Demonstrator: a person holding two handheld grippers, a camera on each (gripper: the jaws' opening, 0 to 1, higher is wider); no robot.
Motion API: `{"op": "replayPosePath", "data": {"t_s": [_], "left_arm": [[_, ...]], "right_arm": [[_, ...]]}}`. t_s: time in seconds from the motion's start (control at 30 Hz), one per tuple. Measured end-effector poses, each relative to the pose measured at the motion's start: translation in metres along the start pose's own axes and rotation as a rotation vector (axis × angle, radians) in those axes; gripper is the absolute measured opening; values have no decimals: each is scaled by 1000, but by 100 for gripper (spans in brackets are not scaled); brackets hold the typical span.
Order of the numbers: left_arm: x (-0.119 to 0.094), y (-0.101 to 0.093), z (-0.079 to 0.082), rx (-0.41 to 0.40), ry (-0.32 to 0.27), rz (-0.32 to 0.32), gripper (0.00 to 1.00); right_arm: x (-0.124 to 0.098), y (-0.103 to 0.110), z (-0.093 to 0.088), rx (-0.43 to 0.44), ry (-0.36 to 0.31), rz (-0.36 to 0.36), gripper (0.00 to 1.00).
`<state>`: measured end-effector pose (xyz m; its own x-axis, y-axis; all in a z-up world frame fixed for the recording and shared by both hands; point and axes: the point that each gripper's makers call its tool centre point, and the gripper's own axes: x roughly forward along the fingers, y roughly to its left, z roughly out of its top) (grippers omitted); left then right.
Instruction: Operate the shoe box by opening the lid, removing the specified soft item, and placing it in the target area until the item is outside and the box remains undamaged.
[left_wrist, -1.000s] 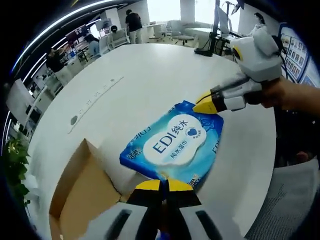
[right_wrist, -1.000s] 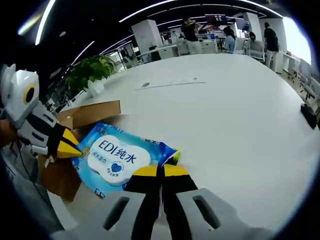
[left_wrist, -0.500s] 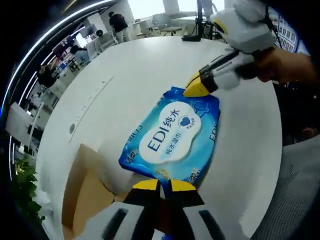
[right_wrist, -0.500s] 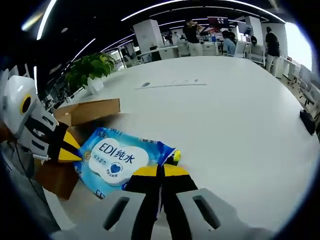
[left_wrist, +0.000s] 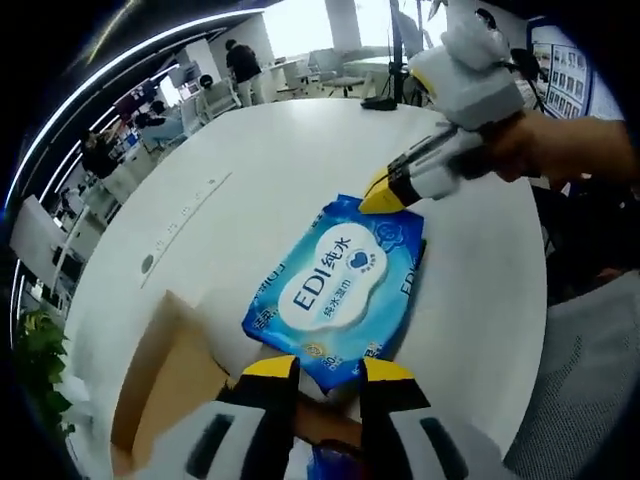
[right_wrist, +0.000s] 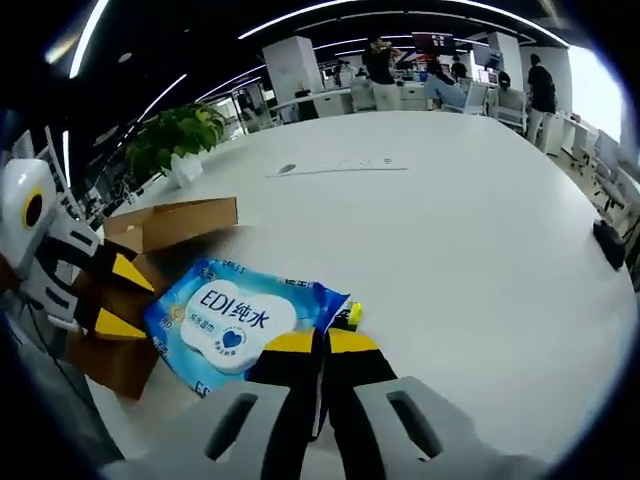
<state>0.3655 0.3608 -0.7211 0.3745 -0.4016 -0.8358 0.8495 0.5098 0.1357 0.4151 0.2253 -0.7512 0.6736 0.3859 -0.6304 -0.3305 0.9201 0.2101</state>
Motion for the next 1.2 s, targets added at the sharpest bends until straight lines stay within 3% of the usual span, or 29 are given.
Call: {"op": "replayPosePath", "data": {"t_s": [0.13, 0.3, 0.67, 1.2], "left_arm": [[-13, -2, 3, -60, -53, -17, 26], [-29, -3, 5, -142, -120, -36, 27], [-62, 10, -14, -229, -185, -3, 28], [-88, 37, -74, -343, -193, 46, 30]], "right_arm": [[-1, 0, 0, -19, 3, -4, 1], [-8, 1, 0, -123, 15, -6, 4], [-35, 16, 12, -191, 8, 19, 13], [-57, 89, 35, -360, 10, 143, 20]]}}
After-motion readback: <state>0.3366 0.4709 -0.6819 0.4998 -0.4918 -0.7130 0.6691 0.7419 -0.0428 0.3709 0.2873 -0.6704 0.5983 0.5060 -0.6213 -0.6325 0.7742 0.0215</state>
